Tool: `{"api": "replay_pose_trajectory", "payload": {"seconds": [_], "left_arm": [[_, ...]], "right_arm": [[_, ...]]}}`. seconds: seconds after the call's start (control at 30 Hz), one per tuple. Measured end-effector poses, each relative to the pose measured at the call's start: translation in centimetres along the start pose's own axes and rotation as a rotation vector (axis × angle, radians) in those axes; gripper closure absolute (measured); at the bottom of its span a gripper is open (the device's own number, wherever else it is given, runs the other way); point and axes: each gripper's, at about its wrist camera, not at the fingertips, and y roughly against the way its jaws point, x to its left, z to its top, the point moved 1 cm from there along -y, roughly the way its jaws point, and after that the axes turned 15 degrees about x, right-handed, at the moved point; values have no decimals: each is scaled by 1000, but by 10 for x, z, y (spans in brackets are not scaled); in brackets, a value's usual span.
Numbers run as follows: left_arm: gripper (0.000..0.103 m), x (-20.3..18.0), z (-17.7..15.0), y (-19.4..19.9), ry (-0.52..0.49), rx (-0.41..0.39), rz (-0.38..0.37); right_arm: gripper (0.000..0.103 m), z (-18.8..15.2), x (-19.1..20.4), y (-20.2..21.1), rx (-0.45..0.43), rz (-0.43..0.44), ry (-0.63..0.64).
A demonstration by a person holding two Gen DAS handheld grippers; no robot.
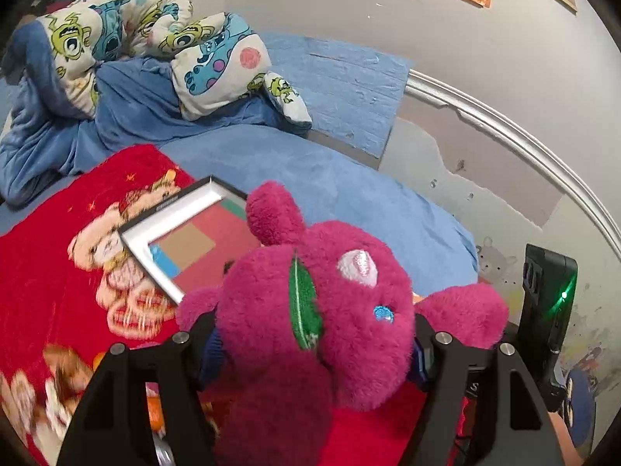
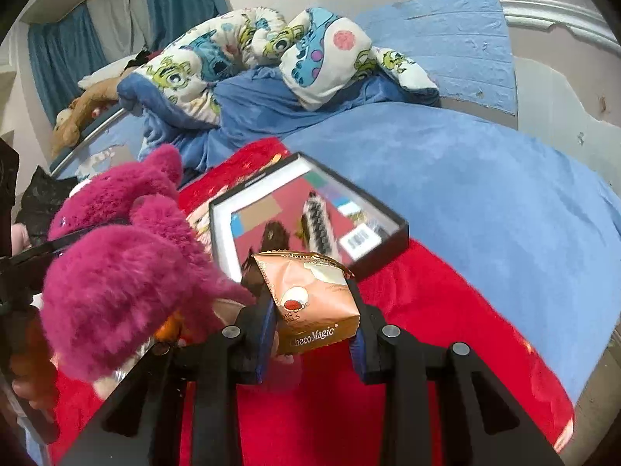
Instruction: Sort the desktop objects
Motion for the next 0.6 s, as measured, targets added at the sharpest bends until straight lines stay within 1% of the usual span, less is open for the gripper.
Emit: {"api": "replay_pose_trajectory", "payload": {"seconds": [0.17,0.33,0.5,0.6], "left_arm": [[29,22,38,-19,16,-12,26],[29,40,64,-37,13,-7,37],[29,58,88,-56,19,-15,18],[29,72,98,-73,49,-2,-28]], "right_arm": [[71,28,-5,-19,-3,-5,5],[71,51,-7,-39,7,-21,34],[71,71,-8,-55,-2,-26,40],[71,78,-11,-66,2,-33,29]]}}
